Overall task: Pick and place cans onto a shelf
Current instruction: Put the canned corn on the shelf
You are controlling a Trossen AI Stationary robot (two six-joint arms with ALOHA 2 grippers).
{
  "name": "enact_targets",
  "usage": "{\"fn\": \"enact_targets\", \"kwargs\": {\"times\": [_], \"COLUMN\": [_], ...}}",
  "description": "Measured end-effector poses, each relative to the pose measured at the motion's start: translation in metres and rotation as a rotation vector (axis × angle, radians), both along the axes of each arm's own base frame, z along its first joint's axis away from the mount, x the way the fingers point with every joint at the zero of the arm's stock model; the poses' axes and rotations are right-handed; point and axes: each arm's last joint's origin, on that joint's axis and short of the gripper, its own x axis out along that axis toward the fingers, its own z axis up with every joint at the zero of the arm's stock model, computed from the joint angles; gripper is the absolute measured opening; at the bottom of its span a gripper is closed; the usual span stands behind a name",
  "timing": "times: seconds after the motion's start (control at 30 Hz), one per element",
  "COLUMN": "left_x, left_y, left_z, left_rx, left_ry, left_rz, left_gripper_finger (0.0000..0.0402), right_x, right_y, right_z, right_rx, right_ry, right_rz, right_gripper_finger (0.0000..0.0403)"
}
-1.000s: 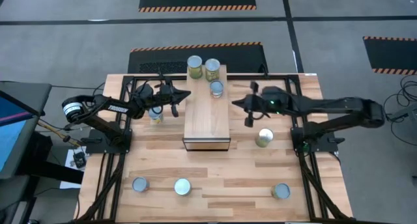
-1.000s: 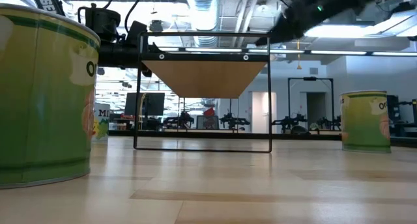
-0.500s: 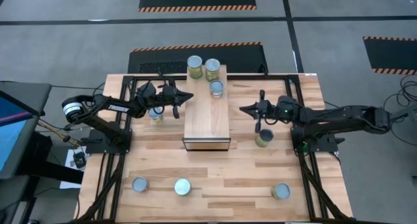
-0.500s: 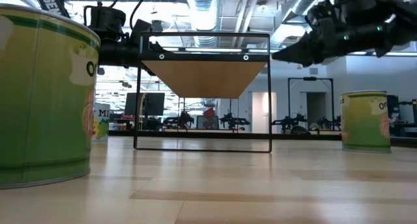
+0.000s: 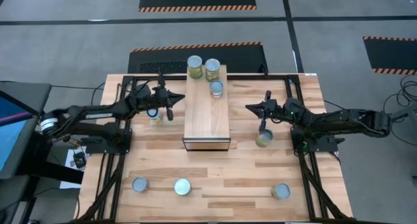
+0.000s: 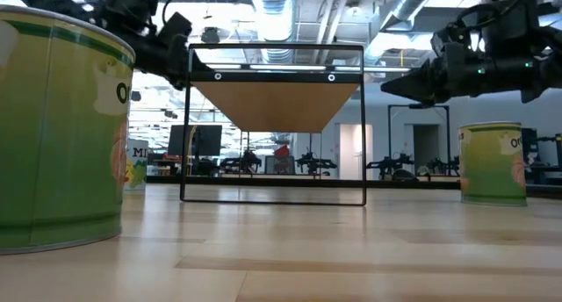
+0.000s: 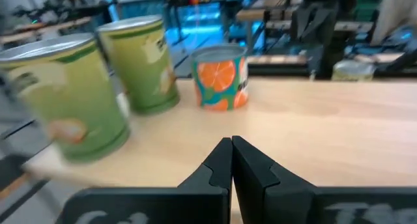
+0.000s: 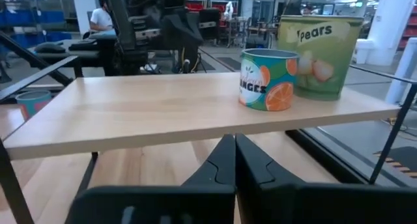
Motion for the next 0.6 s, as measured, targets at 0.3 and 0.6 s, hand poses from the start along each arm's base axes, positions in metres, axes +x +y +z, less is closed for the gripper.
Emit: {"fn": "enact_targets", "kwargs": {"times": [0.3,0.6], "left_x": [-0.036,-0.056], "left_y": [-0.035,-0.061], "left_z": [0.008,0.024], "left_rx": [-0.162,-0.280], "left_ry": [0.129,0.366], "left_rz": [0.113,0.173], "left_gripper_finger": [0.0000,0.0000], "right_x": [-0.001,-0.003], "right_y": [-0.003,-0.008], "right_z": [0.000,-0.003], "right_rx": [-0.037,-0.026], "right_ry": [0.015,0.040], "right_rz": [-0.019,-0.052], "right_gripper_finger": [0.0012,0.0013]}}
